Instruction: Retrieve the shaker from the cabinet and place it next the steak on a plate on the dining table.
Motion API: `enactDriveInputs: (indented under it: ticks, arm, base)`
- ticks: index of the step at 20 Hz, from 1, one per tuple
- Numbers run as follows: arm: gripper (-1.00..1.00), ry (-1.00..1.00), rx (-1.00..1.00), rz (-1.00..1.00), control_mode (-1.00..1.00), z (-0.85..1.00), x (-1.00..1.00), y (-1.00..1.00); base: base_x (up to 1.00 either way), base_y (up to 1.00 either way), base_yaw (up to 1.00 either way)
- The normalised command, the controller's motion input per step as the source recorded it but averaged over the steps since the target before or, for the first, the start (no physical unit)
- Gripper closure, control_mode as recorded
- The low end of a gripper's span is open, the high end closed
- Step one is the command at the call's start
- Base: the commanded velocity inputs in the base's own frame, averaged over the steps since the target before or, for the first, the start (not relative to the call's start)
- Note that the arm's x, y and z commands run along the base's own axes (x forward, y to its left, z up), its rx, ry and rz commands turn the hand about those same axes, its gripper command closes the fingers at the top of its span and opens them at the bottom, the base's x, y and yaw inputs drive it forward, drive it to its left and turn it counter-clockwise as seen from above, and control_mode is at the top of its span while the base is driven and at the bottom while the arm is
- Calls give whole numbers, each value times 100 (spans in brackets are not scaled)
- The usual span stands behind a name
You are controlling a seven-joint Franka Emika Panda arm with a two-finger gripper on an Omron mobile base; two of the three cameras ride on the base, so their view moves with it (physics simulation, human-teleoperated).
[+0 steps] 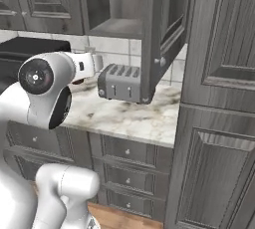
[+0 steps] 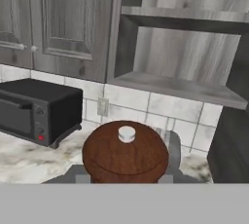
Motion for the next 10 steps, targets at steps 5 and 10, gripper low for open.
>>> enactDriveInputs:
  ticks: [5,10]
  arm:
    - [100,0,0,0,100,0,0,0]
    - [100,0,0,0,100,0,0,0]
  base:
    - [-10,2,40]
    - [-24,7,50]
